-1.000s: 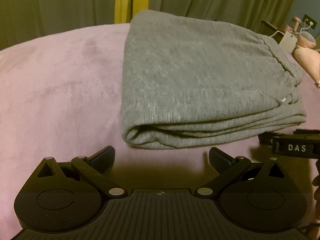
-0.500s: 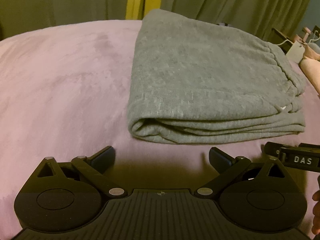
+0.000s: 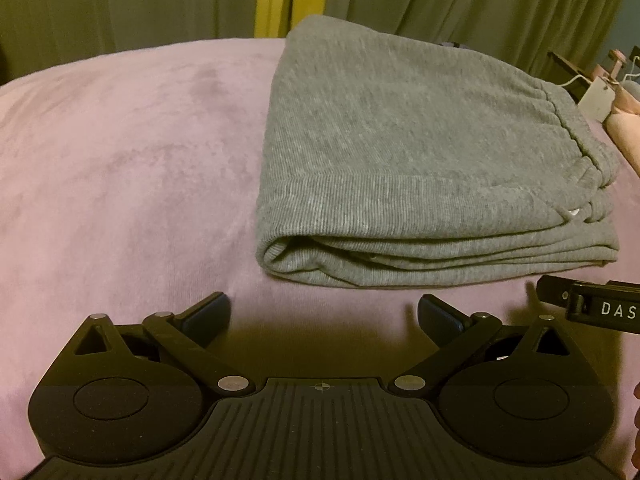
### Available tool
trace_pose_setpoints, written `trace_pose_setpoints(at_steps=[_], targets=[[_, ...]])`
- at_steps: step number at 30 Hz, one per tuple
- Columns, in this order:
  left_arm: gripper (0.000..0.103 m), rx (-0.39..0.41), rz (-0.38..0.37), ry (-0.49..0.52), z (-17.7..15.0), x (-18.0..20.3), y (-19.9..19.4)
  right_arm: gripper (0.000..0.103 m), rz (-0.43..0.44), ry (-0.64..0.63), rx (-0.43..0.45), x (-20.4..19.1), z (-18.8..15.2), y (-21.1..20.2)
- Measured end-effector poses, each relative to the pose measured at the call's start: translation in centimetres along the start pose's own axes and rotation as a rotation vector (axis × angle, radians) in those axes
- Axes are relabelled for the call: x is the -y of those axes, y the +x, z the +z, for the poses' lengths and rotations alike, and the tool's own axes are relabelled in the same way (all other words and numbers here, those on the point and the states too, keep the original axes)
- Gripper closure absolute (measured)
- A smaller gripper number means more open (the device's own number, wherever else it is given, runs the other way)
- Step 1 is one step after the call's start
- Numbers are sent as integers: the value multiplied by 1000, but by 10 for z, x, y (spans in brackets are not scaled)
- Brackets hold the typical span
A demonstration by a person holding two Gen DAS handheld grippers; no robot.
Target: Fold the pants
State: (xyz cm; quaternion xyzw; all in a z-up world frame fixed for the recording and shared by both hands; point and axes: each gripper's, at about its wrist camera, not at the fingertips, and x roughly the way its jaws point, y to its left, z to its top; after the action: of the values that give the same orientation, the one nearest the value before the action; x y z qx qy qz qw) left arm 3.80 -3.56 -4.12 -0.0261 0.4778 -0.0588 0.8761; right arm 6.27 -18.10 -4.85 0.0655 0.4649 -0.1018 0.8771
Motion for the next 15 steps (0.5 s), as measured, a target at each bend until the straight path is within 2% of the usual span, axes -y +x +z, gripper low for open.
trace_pose_setpoints(at_steps=[15], targets=[[0,4,-10,-16,0,-2,0,4,-15,-40,12,-16,5,-8]])
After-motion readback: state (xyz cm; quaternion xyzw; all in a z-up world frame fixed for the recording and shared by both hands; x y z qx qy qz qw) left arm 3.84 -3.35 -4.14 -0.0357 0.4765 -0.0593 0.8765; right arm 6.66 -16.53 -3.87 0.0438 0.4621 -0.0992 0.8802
